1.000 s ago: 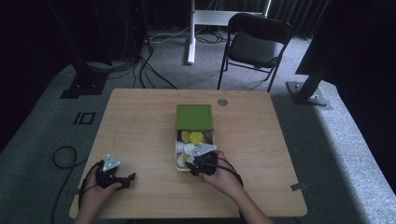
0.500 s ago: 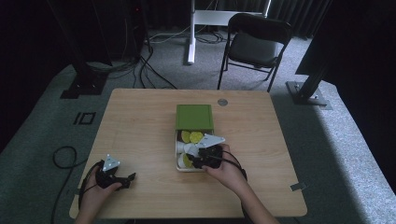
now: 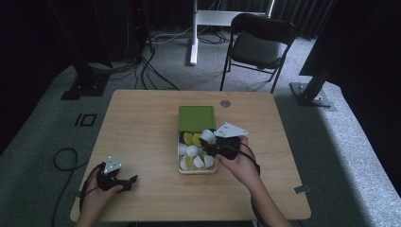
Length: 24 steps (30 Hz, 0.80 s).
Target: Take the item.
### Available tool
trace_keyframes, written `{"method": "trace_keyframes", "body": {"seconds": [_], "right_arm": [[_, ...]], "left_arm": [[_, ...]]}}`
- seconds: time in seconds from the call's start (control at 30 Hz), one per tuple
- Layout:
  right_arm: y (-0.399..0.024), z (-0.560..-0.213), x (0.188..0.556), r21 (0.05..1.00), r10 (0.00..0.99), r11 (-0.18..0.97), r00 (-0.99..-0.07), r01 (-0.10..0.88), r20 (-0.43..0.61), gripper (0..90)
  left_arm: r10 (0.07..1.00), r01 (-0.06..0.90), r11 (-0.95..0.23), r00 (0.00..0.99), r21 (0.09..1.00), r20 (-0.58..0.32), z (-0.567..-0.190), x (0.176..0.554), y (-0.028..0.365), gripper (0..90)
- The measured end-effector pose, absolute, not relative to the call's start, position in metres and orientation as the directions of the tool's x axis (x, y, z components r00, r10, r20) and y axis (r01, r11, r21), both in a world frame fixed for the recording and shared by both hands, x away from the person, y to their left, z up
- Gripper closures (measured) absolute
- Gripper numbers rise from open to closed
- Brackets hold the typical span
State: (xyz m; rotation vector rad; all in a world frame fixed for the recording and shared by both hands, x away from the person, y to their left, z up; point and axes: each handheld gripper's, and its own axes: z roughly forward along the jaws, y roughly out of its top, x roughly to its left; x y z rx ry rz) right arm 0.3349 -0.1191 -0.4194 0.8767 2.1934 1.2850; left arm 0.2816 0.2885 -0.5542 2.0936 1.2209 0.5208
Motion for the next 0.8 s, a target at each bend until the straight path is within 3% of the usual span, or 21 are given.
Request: {"method": "trace_keyframes", "body": {"seconds": [0.37,0.8], "right_arm": [[-0.161,-0.423,0.362,0.887,0.814,0.335,-0.572,0.318,-0.102,46.9],[-0.199,-0.474,0.396,0.857,0.879,0.335,-0.457,0.392,-0.135,46.9]], "left_arm": [[0.873,0.615,-0.355,0.488,0.705,0.014,-0.554,0.282,0.288,10.3],[0.873,0.615,-0.354,0.487,0.705,0.013,-0.554,0.282,0.288,10.3]]}}
